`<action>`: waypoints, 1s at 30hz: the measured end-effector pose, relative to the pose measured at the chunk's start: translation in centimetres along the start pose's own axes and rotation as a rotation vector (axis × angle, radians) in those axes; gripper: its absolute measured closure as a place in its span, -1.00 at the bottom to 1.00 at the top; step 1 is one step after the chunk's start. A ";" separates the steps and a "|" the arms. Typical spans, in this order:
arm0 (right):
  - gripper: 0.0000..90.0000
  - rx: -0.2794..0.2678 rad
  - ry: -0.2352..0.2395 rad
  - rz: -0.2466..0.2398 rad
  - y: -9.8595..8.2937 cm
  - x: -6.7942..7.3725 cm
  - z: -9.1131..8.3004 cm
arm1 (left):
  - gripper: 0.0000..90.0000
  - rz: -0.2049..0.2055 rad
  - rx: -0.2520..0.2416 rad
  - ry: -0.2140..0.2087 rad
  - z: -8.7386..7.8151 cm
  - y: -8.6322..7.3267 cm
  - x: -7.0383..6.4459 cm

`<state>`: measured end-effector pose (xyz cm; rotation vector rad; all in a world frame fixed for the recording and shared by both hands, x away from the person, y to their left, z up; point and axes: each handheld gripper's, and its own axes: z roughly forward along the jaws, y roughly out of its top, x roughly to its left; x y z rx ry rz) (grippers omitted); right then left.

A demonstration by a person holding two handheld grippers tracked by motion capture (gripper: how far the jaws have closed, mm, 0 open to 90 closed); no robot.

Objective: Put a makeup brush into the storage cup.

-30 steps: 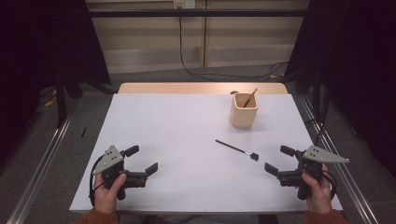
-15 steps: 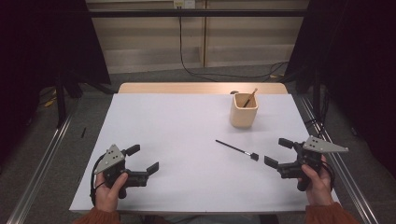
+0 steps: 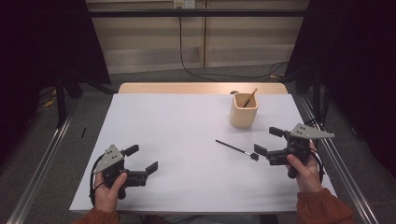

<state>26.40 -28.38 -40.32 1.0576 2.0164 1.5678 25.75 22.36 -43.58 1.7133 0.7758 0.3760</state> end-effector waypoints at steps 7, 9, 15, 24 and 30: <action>-0.94 -0.009 -0.017 -0.008 0.8 -0.9 1.4 | -0.96 -0.004 0.000 0.006 0.1 0.0 0.1; -0.94 -0.009 -0.019 -0.013 1.0 -1.2 1.8 | -0.96 0.000 0.007 0.010 0.1 0.1 0.1; -0.96 0.027 -0.006 -0.038 1.4 -1.3 3.2 | -0.96 -0.011 -0.004 0.013 0.1 0.0 0.2; -0.91 0.095 0.005 -0.105 2.5 -1.0 5.1 | -0.96 -0.009 -0.010 0.013 -0.2 0.1 0.3; -0.90 0.182 0.023 -0.105 2.6 -1.1 6.3 | -0.96 -0.011 -0.004 0.011 -0.1 0.1 0.2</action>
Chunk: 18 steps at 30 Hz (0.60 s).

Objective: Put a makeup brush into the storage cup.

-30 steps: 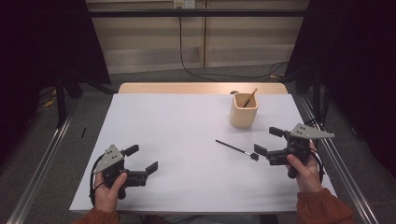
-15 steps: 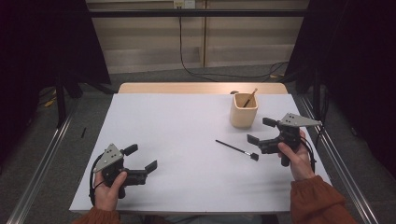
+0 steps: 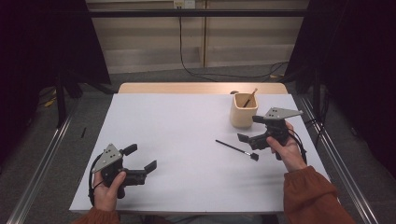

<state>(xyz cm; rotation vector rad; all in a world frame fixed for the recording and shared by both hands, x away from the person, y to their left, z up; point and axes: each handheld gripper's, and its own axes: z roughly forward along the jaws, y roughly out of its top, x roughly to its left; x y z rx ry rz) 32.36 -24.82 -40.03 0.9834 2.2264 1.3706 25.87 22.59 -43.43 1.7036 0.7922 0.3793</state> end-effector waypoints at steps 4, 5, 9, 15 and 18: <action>-0.85 0.028 0.027 -0.008 0.4 -0.2 0.3 | -0.95 0.004 0.012 -0.002 0.0 0.0 0.1; -0.81 0.040 0.026 -0.007 0.6 -0.2 0.3 | -0.95 0.003 0.010 -0.002 0.1 0.0 0.1; -0.75 0.090 0.034 -0.008 1.1 -0.4 0.7 | -0.95 0.006 0.008 -0.004 0.0 0.0 0.1; -0.82 0.150 0.030 -0.018 1.4 -0.6 1.2 | -0.95 0.008 0.010 -0.005 0.1 0.0 0.0; -0.83 0.200 0.041 -0.026 1.9 -0.7 1.4 | -0.95 0.007 0.009 -0.006 0.2 0.0 0.0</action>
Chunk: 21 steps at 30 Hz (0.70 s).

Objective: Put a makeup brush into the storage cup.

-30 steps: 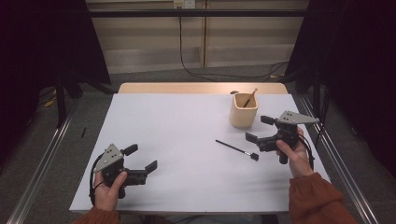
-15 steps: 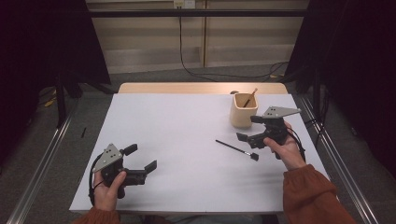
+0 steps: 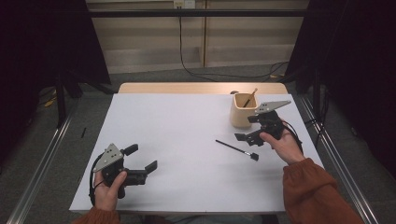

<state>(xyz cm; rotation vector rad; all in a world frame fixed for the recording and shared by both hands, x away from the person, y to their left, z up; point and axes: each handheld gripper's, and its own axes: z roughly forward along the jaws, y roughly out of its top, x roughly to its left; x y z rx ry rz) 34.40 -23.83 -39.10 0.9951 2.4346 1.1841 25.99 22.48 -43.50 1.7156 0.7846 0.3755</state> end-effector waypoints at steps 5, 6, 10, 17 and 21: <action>-0.84 0.083 0.013 -0.023 0.7 -0.1 0.4 | -0.95 0.002 0.001 0.007 0.0 0.0 0.0; -0.85 0.104 0.023 -0.019 0.8 -0.2 0.6 | -0.95 0.001 0.002 0.007 -0.1 0.0 0.0; -0.84 0.173 0.055 -0.064 0.9 -0.5 1.0 | -0.95 0.001 -0.002 0.006 -0.1 0.0 0.0; -0.81 0.345 0.112 -0.071 1.2 -1.0 2.0 | -0.95 0.001 0.001 0.005 -0.1 0.0 0.0; -0.88 0.421 0.115 -0.077 1.0 -1.3 2.9 | -0.95 -0.001 0.004 0.001 0.0 0.0 0.0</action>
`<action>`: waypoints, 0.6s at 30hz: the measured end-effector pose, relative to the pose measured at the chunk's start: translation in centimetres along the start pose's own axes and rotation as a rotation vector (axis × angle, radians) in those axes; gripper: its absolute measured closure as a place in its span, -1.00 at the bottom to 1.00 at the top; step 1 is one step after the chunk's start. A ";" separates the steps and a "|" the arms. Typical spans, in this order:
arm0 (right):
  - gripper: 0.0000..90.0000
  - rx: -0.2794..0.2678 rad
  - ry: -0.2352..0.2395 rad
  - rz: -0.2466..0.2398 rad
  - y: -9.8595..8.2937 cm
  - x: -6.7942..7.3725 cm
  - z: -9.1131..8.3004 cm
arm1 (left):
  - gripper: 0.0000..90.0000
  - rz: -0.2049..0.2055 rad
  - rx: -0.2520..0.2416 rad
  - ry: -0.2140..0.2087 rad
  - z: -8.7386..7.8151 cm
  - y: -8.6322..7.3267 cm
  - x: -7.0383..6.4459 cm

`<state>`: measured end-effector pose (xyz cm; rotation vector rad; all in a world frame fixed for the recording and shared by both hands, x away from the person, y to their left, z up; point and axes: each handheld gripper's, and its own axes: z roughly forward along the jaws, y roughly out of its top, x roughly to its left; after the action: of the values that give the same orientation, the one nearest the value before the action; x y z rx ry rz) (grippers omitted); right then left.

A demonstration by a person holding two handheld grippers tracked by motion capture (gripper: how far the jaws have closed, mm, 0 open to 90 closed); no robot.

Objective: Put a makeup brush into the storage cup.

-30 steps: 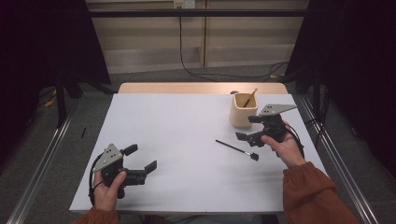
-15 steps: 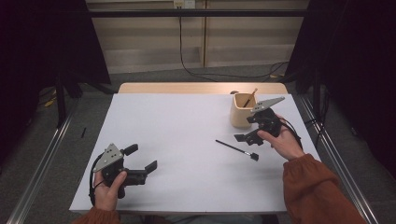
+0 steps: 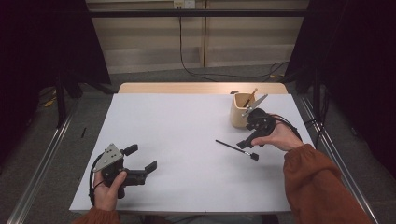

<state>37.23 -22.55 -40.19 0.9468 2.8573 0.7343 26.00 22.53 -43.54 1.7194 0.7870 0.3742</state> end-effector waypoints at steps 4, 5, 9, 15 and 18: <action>-0.71 0.103 0.008 -0.001 0.0 -0.1 0.8 | -0.95 0.000 -0.001 -0.001 0.0 0.0 0.0; -0.63 0.131 0.015 -0.002 -0.1 -0.1 1.1 | -0.95 0.000 -0.001 -0.001 0.0 0.0 0.0; -0.36 0.213 0.035 -0.006 -0.2 -0.3 2.0 | -0.95 0.003 0.004 -0.003 0.1 0.0 0.0; -0.01 0.261 0.053 -0.001 -0.3 -0.7 2.7 | -0.95 0.003 0.004 -0.001 0.0 0.0 0.0; 0.08 0.289 0.064 -0.004 -0.3 -0.7 3.0 | -0.95 0.004 0.006 -0.002 0.1 0.0 0.0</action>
<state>38.18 -21.92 -43.03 0.9619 3.0779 0.3614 26.05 22.49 -43.61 1.7272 0.7834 0.3730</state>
